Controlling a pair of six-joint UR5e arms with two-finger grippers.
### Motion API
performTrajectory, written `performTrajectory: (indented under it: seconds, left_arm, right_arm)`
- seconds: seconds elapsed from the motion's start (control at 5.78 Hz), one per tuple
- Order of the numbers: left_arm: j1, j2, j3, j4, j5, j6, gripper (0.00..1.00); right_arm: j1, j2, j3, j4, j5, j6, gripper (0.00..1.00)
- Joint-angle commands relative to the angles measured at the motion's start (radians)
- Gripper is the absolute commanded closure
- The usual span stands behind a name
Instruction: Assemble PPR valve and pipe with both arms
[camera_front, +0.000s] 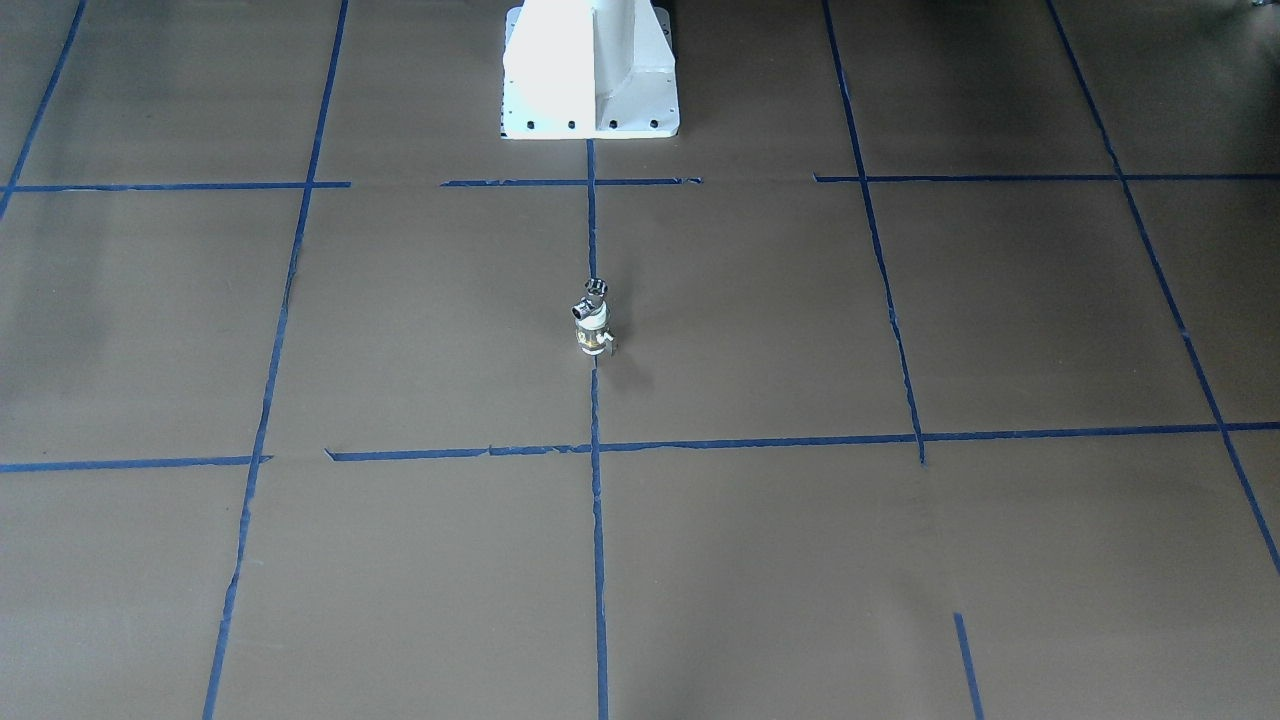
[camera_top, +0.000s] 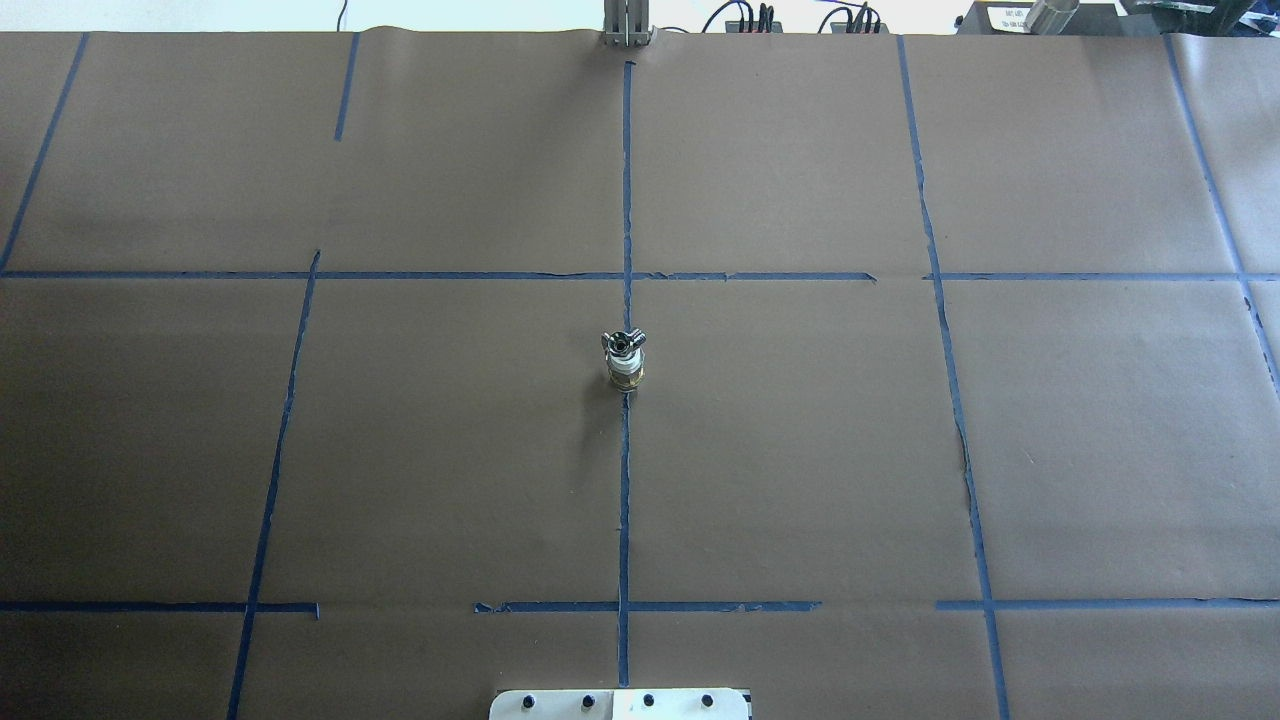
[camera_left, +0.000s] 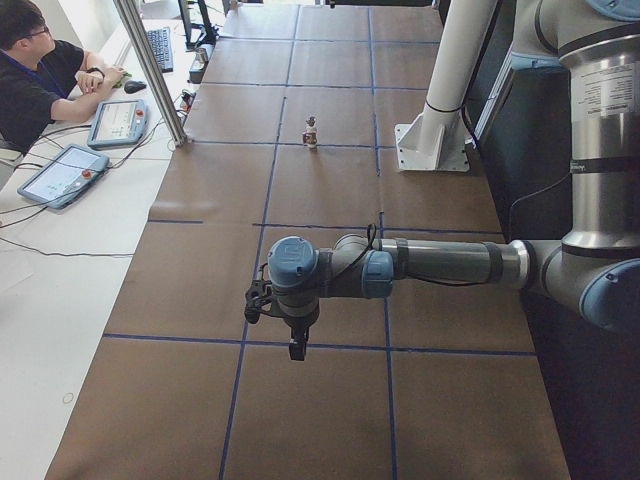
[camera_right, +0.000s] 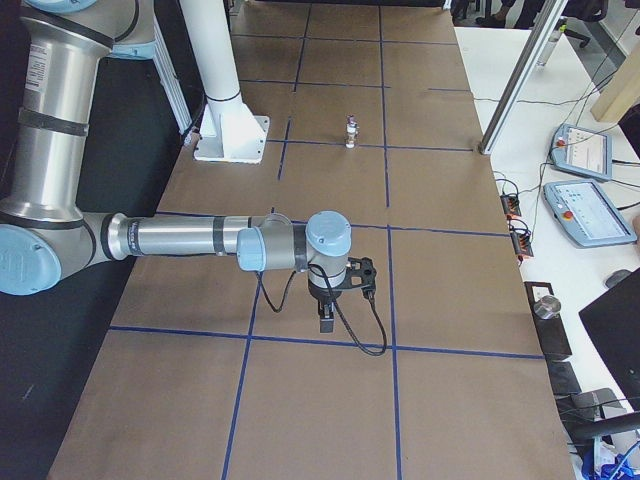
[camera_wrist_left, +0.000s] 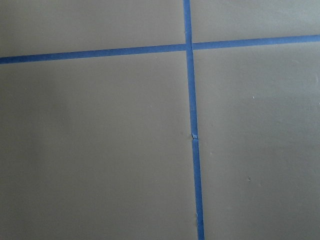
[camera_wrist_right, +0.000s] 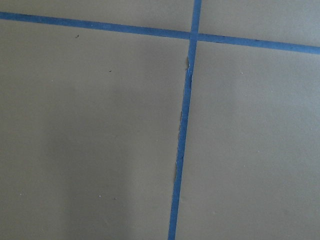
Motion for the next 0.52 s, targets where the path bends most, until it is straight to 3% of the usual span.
performTrajectory:
  seconds: [0.0,0.35]
  left_arm:
    - [-0.001,0.000,-0.001,0.001,-0.002,0.000,0.00]
    - [-0.001,0.007,-0.001,-0.001,-0.003,0.000,0.00]
  right_arm:
    - [-0.002,0.002,-0.001,0.000,0.002,0.004,0.00]
    - [-0.002,0.004,-0.001,0.000,0.003,0.004,0.00]
